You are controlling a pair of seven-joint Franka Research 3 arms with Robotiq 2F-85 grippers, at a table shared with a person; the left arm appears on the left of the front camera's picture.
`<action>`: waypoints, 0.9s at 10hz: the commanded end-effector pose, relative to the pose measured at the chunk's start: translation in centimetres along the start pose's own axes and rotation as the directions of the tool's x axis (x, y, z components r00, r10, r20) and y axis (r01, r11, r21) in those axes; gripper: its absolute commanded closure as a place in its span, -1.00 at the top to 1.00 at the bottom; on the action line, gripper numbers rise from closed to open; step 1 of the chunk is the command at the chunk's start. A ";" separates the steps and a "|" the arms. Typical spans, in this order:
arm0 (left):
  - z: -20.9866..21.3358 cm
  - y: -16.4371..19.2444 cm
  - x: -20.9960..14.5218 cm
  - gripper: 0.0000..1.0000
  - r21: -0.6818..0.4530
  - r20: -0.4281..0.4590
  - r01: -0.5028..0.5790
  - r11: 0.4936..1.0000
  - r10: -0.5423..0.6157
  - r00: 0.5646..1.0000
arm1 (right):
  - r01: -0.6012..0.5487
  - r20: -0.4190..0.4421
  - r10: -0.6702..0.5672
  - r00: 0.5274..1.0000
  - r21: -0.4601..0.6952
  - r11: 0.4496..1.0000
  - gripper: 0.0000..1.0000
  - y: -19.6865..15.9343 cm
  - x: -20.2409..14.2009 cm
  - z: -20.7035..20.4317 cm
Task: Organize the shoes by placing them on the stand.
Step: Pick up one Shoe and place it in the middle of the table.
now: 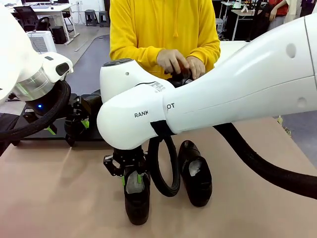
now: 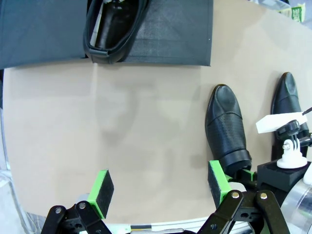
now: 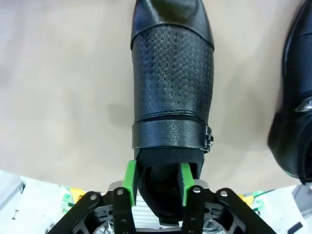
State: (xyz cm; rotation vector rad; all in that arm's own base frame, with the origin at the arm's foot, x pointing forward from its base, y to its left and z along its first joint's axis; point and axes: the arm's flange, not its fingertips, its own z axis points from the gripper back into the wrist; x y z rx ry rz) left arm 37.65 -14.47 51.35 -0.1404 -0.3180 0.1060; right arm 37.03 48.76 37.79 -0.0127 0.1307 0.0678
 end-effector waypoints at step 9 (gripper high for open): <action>0.0 0.1 0.0 1.00 -0.017 -0.008 -0.005 1.000 0.005 1.000 | -0.021 -0.016 0.022 1.000 0.074 0.997 1.00 -0.3 -1.4 3.1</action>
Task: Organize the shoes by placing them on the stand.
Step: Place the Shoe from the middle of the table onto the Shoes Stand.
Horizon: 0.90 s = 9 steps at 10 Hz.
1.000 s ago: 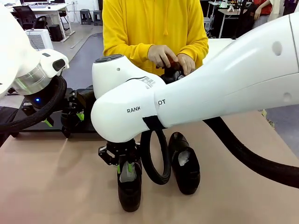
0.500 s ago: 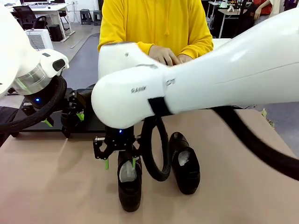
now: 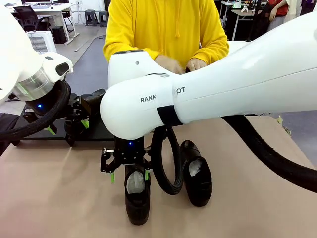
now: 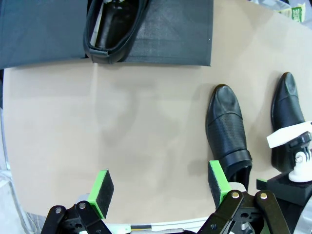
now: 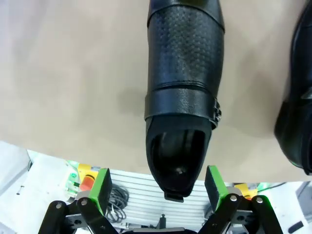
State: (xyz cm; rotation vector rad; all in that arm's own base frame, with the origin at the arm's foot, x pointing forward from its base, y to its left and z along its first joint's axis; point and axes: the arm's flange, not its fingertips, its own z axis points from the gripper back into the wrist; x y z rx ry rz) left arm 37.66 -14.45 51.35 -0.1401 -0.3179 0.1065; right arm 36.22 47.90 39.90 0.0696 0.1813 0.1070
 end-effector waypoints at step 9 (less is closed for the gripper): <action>0.0 0.1 0.0 1.00 -0.017 -0.008 -0.005 1.000 0.005 1.000 | -0.033 0.169 0.035 0.985 -0.011 0.999 1.00 -6.5 -3.4 7.1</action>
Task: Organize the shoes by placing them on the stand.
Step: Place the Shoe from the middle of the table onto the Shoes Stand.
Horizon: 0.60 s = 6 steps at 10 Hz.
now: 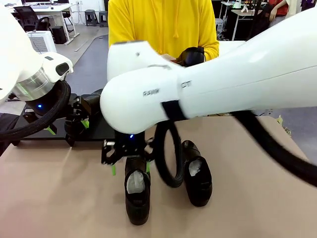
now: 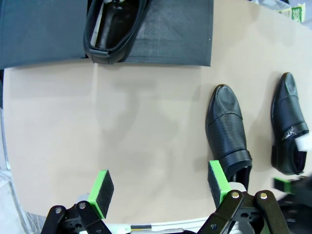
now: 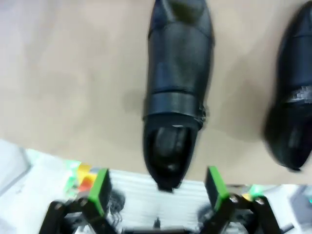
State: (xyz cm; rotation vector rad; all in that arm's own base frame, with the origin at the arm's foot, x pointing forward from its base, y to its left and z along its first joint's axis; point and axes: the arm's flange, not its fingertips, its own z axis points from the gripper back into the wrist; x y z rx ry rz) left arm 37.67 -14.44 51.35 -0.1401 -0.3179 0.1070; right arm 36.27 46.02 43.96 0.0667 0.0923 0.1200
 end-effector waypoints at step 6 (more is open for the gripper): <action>0.0 0.0 0.0 1.00 0.000 0.000 0.000 1.000 0.000 1.000 | 0.268 0.095 -0.269 0.958 0.026 0.963 1.00 -28.2 -4.3 7.0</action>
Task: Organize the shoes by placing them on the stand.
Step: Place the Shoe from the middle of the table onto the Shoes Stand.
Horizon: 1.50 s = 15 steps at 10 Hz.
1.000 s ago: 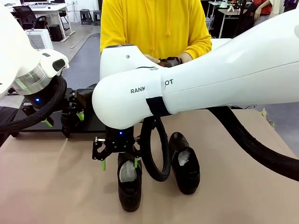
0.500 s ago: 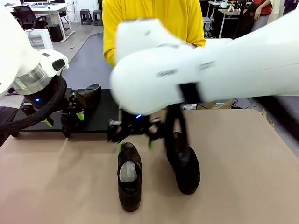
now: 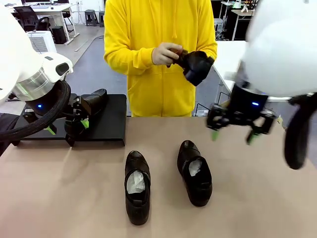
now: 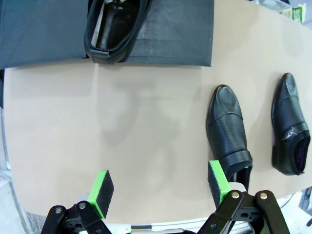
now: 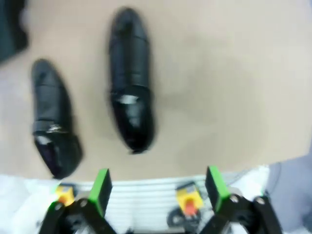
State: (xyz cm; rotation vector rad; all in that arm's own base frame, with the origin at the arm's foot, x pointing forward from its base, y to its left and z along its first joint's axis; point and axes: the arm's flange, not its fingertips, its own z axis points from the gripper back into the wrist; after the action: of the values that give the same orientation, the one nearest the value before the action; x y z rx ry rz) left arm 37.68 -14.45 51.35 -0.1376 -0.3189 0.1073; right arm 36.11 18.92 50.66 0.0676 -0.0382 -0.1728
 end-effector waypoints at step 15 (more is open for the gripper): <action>-12.0 -11.6 -12.1 1.00 0.026 -0.285 0.162 0.986 -0.148 0.947 | 0.081 -0.075 -0.083 0.994 -0.022 0.996 1.00 -7.4 1.2 -3.3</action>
State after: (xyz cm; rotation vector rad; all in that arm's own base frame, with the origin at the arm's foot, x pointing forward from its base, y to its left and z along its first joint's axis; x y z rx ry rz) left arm 30.48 -28.42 38.45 -0.0872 -0.0136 -0.0467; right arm 36.04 11.75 46.71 0.0444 0.0361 -0.2539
